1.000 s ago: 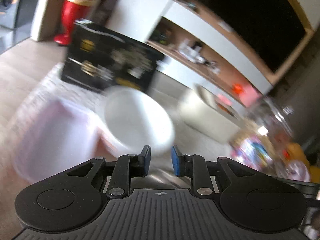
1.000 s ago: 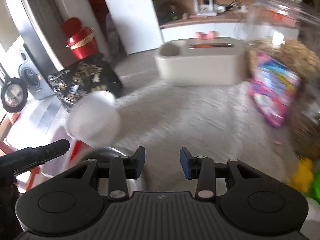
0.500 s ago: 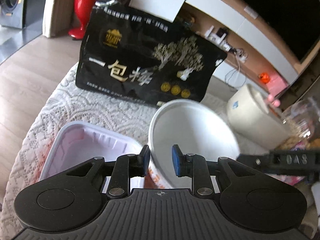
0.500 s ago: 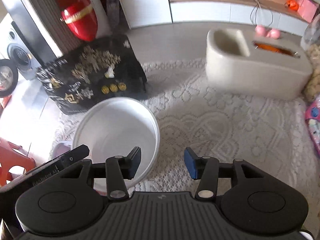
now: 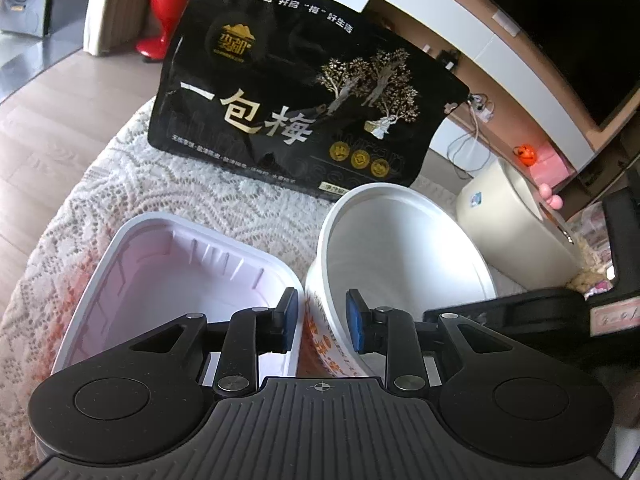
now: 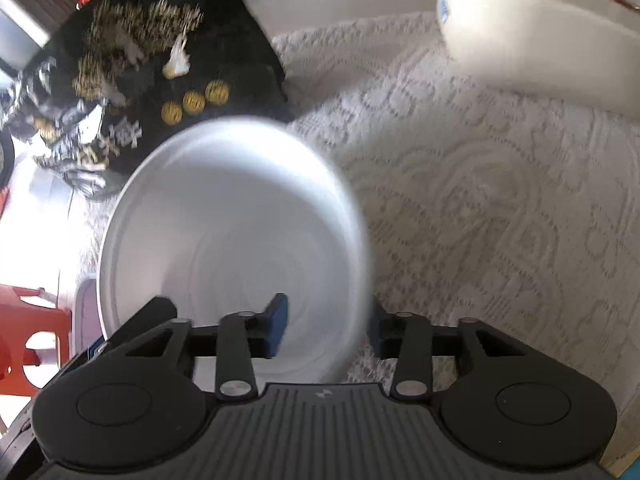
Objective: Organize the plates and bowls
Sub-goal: 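Close both grippers on the white bowl rim and lift it, then lower the white bowl into the blue bowl and open both grippers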
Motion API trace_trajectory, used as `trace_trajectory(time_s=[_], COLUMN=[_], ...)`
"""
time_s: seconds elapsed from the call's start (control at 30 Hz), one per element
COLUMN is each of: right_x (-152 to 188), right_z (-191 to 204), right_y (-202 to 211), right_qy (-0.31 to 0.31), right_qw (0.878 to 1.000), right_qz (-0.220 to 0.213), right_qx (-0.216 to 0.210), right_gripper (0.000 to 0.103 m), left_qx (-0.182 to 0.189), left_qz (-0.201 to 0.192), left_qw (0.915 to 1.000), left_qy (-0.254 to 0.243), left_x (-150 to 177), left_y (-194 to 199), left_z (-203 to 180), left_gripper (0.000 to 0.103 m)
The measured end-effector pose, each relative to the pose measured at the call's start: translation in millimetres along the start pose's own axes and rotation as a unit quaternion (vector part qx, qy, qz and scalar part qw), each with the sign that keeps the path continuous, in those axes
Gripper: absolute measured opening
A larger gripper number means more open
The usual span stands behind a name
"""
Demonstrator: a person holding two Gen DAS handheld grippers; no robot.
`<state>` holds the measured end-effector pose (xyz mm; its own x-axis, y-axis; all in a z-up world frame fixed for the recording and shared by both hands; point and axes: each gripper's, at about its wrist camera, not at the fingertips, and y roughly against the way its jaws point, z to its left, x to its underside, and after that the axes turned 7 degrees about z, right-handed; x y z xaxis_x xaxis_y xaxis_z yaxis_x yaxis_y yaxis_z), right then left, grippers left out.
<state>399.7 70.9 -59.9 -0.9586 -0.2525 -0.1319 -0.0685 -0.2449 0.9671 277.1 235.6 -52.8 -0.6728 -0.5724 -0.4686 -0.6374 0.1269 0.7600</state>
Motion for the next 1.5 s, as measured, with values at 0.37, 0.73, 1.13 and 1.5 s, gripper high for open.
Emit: trace_trajectory(time_s=[0.37,0.73,1.13,1.5], right_x=[18,60,146,225], right_z=[12,-3,-63,-141], right_y=[31,98,172,197], right_qy=[0.024,0.044,0.049,0.030], right_qw=[0.999,0.996,0.988,0.982], right_qz=[-0.027,-0.084,-0.142,-0.183], right_qx=[0.025,-0.001,-0.042,-0.024], right_gripper=[0.029,0.029,0.029,0.030], left_qx=[0.028,0.072,0.089,0.125], left_qz=[-0.018,-0.062,-0.081,-0.033], left_qw=[0.9995,0.9953,0.9898,0.9828], left_qy=[0.000,-0.019,-0.077,-0.133], left_x=[3,22,93,148], left_y=[24,89,164,161], left_z=[-8,-38,-105,-160], left_gripper=[0.025,0.025,0.025,0.025])
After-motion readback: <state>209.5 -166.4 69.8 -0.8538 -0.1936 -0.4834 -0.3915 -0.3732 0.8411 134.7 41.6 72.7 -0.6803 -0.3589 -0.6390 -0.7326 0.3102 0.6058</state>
